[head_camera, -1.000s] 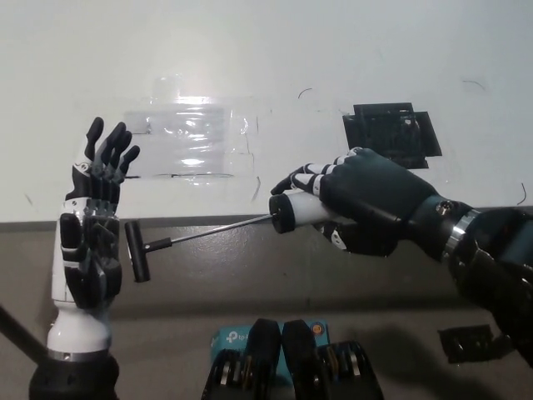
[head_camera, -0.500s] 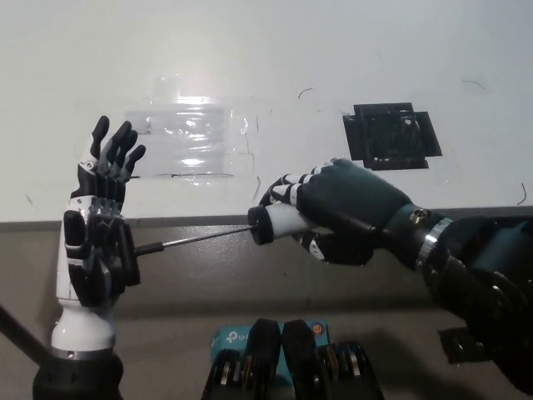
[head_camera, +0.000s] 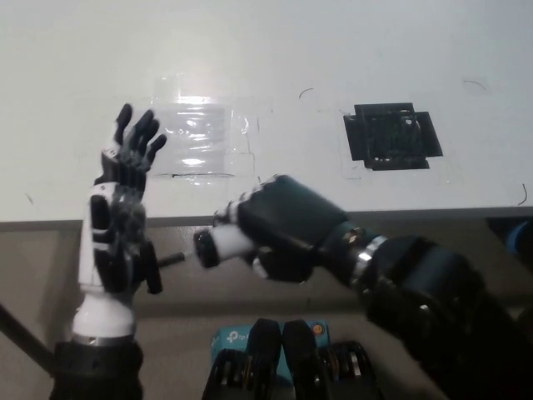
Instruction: The robot uses right hand to pick up a small white air pumper and uses its left hand to compress it, and then puts it on the desk
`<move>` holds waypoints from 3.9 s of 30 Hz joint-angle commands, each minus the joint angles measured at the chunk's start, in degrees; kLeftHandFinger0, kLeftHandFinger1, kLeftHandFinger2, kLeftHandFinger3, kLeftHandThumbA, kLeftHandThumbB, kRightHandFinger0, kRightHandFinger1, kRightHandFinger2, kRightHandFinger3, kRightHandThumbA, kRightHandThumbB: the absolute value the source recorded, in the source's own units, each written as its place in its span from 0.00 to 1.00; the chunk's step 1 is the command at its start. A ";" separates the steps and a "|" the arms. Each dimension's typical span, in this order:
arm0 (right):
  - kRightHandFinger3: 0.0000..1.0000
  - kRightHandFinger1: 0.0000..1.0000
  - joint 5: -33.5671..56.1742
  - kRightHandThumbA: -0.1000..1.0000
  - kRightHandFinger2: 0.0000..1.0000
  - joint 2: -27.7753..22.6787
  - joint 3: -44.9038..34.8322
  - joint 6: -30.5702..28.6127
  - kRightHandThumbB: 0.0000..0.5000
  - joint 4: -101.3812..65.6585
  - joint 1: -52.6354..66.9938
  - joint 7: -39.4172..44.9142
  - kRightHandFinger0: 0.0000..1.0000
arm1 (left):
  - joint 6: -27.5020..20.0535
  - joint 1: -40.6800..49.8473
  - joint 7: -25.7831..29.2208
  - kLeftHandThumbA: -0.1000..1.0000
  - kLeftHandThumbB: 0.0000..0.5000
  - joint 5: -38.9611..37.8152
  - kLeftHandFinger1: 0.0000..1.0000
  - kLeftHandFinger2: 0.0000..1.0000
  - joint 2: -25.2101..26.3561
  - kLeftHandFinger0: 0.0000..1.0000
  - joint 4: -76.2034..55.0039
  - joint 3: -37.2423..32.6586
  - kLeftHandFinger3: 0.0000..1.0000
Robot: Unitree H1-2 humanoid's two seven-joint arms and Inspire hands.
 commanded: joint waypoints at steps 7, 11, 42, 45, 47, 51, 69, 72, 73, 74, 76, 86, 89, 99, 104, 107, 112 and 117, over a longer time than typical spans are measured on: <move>0.58 0.02 -3.08 0.00 0.17 1.51 0.57 -2.84 0.60 0.33 -2.00 -1.41 0.00 | -0.68 -5.05 1.27 1.00 0.54 7.83 1.00 1.00 -2.53 1.00 1.60 -2.80 1.00; 0.54 0.02 -3.23 0.00 0.16 1.21 -0.14 -1.53 0.62 -0.63 -1.73 0.02 0.01 | -0.16 -5.46 1.35 1.00 0.57 7.43 1.00 1.00 -3.45 1.00 2.07 -2.90 1.00; 0.89 0.57 0.53 0.00 0.89 -12.64 -18.04 -2.48 0.32 28.72 -16.22 -9.63 0.05 | -8.47 11.14 -1.67 1.00 0.36 -2.29 1.00 1.00 7.36 1.00 4.58 9.35 1.00; 0.97 0.67 0.40 0.00 0.96 -11.26 -17.88 -3.44 0.38 40.23 -19.60 -15.72 0.12 | -10.20 13.55 -1.50 1.00 0.34 -1.77 1.00 1.00 6.32 1.00 5.91 7.17 1.00; 0.96 0.66 1.22 0.00 0.95 -10.76 -17.95 -5.82 0.40 47.16 -21.15 -20.09 0.13 | -10.51 15.11 -2.14 1.00 0.35 -2.51 1.00 1.00 6.06 1.00 6.59 5.81 1.00; 0.95 0.68 1.98 0.00 0.97 -8.92 -17.46 -7.89 0.41 60.56 -24.63 -25.74 0.14 | -11.71 16.55 -2.18 1.00 0.32 -2.41 1.00 1.00 6.09 1.00 8.44 4.51 1.00; 1.00 1.00 11.19 0.67 1.00 -9.37 -16.05 -6.82 1.00 68.84 -27.16 -9.51 1.00 | -14.39 16.25 -2.56 1.00 0.39 -2.52 1.00 1.00 7.73 1.00 11.56 3.09 1.00; 1.00 1.00 12.28 0.68 1.00 -10.47 -15.91 -6.74 1.00 65.06 -26.61 -8.41 1.00 | -14.75 16.30 -2.71 1.00 0.37 -2.62 1.00 1.00 7.59 1.00 11.66 2.87 1.00; 1.00 1.00 12.62 0.73 1.00 -11.02 -15.88 -6.60 1.00 62.77 -26.37 -7.81 1.00 | -14.38 16.26 -2.73 1.00 0.40 -2.64 1.00 1.00 7.50 1.00 11.50 2.77 1.00; 1.00 1.00 13.03 0.73 1.00 -11.31 -15.89 -6.67 1.00 61.94 -26.23 -7.66 1.00 | -14.31 16.18 -2.73 1.00 0.40 -2.55 1.00 1.00 7.51 1.00 11.48 2.75 1.00; 1.00 1.00 15.47 0.73 1.00 -12.11 -17.21 -5.70 1.00 57.84 -25.84 -6.02 1.00 | -14.30 16.02 -2.80 1.00 0.40 -2.61 1.00 1.00 7.39 1.00 11.42 2.60 1.00; 1.00 1.00 30.20 1.00 1.00 -11.64 -34.74 -4.61 0.74 19.49 -15.96 -14.12 1.00 | -13.55 15.18 -2.97 1.00 0.40 -2.80 1.00 1.00 7.52 1.00 11.41 2.24 1.00; 1.00 1.00 36.12 1.00 1.00 -5.81 -39.33 -5.97 0.69 2.82 -3.90 -18.32 1.00 | -13.00 14.44 -2.72 1.00 0.41 -1.99 1.00 1.00 7.60 1.00 11.86 2.31 1.00; 1.00 1.00 37.50 1.00 1.00 9.53 -35.48 -22.24 0.46 0.21 26.14 -27.91 1.00 | -12.65 13.11 -2.83 1.00 0.43 -1.21 1.00 1.00 8.19 1.00 13.81 2.33 1.00; 1.00 1.00 38.31 1.00 1.00 14.00 -36.74 -28.26 0.42 8.94 29.00 -29.72 1.00 | -12.88 12.75 -3.56 1.00 0.45 -1.79 1.00 1.00 8.46 1.00 14.83 1.88 1.00; 1.00 1.00 38.47 1.00 1.00 14.64 -37.09 -30.36 0.41 12.41 27.74 -30.01 1.00 | -11.86 12.65 -2.89 1.00 0.47 -1.31 1.00 1.00 8.08 1.00 14.68 2.01 1.00; 1.00 1.00 38.89 1.00 1.00 15.38 -37.98 -29.92 0.44 13.39 27.55 -30.66 1.00 | -12.52 12.22 -3.15 1.00 0.42 -0.98 1.00 1.00 7.78 1.00 15.29 1.04 1.00; 1.00 1.00 39.92 1.00 1.00 15.29 -38.00 -33.18 0.41 18.52 28.07 -31.69 1.00 | -12.71 13.67 -3.07 1.00 0.47 0.02 1.00 1.00 8.17 1.00 15.38 0.72 1.00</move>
